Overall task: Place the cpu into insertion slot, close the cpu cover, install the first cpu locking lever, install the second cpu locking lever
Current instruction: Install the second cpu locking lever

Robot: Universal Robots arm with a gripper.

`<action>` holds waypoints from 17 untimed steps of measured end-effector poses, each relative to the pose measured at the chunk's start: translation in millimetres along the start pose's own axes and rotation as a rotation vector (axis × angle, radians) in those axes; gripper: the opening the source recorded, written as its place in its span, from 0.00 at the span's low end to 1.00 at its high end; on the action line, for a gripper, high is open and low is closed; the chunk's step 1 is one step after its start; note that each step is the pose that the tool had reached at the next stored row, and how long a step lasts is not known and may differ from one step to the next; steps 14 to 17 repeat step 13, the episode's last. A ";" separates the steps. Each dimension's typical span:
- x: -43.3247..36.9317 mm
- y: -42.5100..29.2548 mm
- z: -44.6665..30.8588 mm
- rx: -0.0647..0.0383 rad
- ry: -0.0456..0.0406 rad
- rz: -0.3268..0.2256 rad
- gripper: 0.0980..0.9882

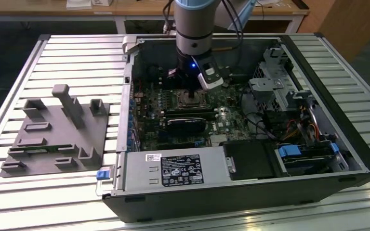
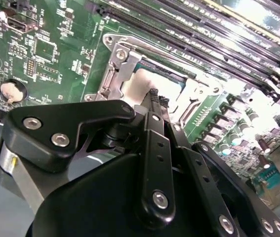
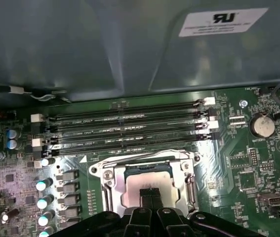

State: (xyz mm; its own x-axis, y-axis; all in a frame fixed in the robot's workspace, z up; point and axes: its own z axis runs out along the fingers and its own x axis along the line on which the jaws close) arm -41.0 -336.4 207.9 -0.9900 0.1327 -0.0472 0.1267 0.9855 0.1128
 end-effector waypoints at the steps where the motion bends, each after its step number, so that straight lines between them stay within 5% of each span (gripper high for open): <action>1: -0.9 0.2 0.1 0.000 0.0006 0.000 0.01; 17: -1.3 0.9 -5.4 0.001 0.0008 0.000 0.01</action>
